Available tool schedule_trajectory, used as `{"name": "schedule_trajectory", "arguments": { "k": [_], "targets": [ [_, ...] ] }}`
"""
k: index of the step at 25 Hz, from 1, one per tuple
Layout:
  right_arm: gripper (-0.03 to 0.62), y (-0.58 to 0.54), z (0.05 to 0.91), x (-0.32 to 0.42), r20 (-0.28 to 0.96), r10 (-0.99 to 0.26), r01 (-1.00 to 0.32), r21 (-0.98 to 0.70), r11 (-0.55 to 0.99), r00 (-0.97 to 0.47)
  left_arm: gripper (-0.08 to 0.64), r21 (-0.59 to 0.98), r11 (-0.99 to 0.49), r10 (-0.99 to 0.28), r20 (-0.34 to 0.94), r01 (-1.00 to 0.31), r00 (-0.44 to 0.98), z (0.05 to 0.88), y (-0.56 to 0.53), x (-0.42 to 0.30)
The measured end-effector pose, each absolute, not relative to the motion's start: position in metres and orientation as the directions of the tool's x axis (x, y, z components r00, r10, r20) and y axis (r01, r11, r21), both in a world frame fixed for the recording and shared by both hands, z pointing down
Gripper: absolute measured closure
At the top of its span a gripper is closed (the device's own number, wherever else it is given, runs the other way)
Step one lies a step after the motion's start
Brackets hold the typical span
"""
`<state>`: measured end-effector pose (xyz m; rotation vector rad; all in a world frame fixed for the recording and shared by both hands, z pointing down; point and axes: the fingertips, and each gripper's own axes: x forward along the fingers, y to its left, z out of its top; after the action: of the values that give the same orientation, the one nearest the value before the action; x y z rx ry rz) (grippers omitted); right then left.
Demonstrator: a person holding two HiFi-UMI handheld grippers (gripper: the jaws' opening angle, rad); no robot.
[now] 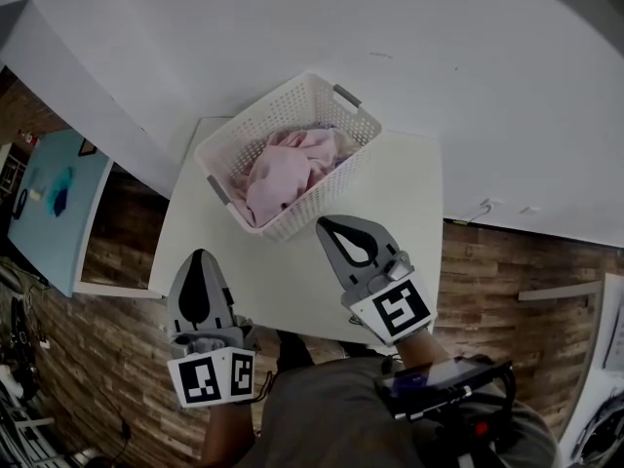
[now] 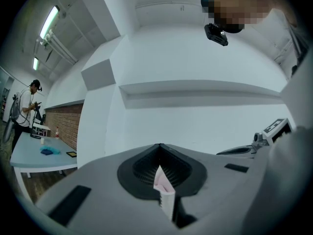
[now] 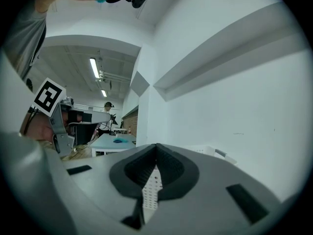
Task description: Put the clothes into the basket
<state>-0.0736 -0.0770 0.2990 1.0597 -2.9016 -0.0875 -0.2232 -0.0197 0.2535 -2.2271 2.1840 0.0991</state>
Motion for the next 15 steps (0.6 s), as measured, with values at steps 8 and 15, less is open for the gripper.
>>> {"name": "schedule_trajectory", "arguments": {
  "k": [8,15],
  "targets": [
    [0.584,-0.0731,0.2946,-0.0737,0.018,-0.628,-0.626,0.063,0.777,-0.778,0.552,0.024,-0.019,-0.997,-0.069,-1.0,0.017,0.2503,-0.0159,-0.2177],
    [0.584,-0.0728,0.2943,-0.073,0.024,-0.626,-0.624,0.052,0.78,-0.78,0.552,0.021,-0.015,-0.998,-0.067,-1.0,0.013,0.2485,-0.0131,-0.2159]
  ]
}}
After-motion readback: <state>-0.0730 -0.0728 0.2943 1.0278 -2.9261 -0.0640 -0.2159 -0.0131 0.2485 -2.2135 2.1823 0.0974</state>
